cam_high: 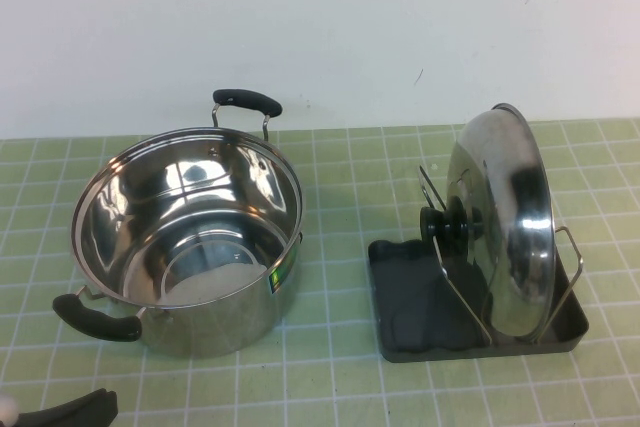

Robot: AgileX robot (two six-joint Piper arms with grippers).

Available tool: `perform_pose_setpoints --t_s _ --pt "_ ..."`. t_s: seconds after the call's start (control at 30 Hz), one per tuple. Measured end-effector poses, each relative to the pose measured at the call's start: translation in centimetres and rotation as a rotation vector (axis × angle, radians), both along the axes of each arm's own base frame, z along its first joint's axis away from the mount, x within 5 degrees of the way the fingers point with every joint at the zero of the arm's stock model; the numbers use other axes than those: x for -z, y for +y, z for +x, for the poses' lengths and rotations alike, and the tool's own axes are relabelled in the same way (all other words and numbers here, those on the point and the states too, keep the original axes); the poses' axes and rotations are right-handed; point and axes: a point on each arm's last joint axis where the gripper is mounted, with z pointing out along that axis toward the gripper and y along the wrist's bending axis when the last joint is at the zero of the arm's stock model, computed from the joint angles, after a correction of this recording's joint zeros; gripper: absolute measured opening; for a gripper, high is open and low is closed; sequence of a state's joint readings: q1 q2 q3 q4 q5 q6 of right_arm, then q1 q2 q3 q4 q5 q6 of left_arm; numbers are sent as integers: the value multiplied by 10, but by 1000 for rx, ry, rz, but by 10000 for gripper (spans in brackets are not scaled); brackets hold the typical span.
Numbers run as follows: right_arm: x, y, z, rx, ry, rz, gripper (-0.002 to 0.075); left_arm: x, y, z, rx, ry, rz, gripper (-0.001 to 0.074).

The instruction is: Put pot lid on rack

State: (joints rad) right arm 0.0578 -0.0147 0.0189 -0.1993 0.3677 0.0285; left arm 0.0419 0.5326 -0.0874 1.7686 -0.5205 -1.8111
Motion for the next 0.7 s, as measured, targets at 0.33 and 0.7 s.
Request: perform_pose_setpoints --t_s 0.33,0.7 --pt "0 0 0 71 0 101 -1 0 0 0 5 -5 9 -1" --pt "0 0 0 43 4 12 -1 0 0 0 10 -10 19 -1"
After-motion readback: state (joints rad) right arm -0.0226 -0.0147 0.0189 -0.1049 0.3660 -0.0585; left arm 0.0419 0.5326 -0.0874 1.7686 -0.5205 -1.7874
